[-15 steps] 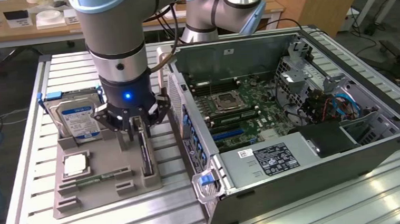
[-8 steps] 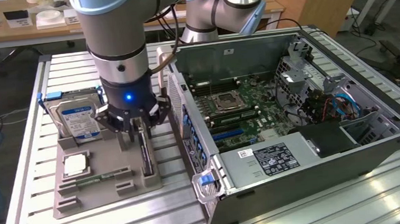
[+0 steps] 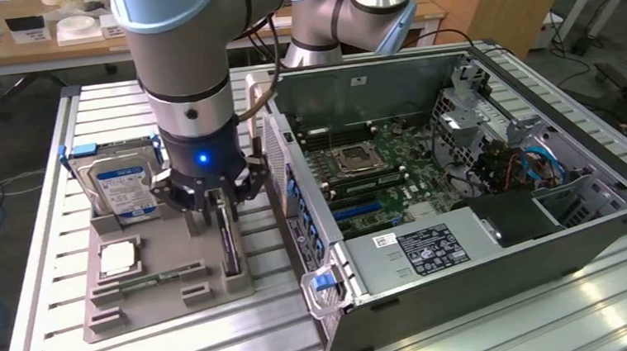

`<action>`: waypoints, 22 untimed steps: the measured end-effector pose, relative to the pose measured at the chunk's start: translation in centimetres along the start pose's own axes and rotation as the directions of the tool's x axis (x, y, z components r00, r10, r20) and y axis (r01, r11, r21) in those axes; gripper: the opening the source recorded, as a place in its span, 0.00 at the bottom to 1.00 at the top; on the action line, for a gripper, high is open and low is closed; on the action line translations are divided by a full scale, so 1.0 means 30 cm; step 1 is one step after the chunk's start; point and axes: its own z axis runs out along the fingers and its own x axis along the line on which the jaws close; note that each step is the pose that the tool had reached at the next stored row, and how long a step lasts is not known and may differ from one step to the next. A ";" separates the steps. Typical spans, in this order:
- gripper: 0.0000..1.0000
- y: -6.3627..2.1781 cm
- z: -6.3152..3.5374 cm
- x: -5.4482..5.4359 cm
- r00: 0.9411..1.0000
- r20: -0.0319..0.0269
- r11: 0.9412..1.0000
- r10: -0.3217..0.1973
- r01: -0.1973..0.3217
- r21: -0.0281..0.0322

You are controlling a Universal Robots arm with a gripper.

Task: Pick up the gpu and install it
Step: 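Pick up the gpu and move the gpu toward the slot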

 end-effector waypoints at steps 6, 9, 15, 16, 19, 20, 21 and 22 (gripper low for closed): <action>0.42 -0.003 0.027 0.001 1.000 0.000 1.000 0.000 0.000 0.000; 0.42 -0.004 0.039 0.001 1.000 0.000 1.000 0.000 0.000 0.000; 0.42 -0.015 0.041 0.000 1.000 0.000 1.000 0.000 0.000 0.000; 0.42 -0.017 0.042 0.000 1.000 0.000 1.000 0.000 0.000 0.000; 0.42 -0.019 0.053 0.000 1.000 0.000 1.000 0.000 0.000 0.000; 0.42 -0.019 0.057 0.000 1.000 0.000 1.000 0.000 0.000 0.000; 0.42 -0.020 0.062 0.000 1.000 0.000 1.000 0.000 0.000 0.000; 0.42 -0.020 0.066 0.000 1.000 0.000 1.000 0.000 0.000 0.000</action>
